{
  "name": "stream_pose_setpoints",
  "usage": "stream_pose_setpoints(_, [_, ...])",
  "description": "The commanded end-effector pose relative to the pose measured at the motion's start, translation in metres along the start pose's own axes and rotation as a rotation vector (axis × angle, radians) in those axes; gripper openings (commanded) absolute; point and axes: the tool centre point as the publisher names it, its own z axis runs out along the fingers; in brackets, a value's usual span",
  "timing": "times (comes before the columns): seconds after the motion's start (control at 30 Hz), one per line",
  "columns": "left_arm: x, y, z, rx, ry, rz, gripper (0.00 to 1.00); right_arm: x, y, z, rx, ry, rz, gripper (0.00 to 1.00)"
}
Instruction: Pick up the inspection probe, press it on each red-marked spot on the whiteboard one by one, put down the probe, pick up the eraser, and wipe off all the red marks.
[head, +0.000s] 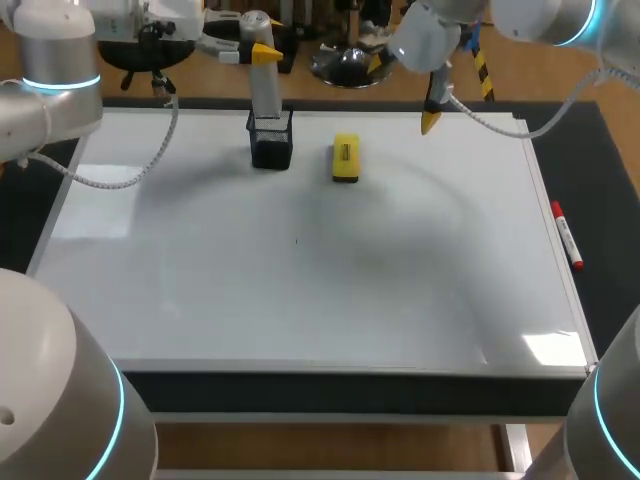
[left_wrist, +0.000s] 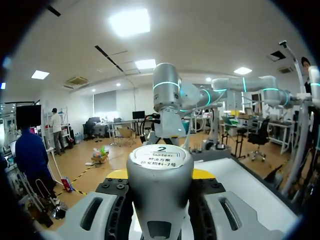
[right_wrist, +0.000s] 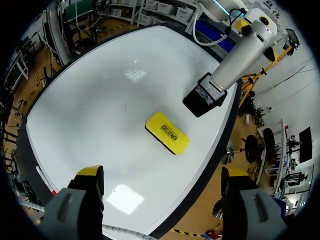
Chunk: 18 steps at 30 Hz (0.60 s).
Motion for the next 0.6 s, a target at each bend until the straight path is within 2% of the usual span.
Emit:
stream_pose_setpoints(0.03, [-0.005,0.002,-0.001,0.002,0.019,0.006,0.00,0.000,0.000,-0.001,0.003,0.004,-0.001,1.00])
stream_pose_setpoints(0.6, [-0.014,0.013,-0.002,0.012,0.081,0.018,0.00,0.000,0.000,-0.001,0.003,0.004,-0.001,1.00])
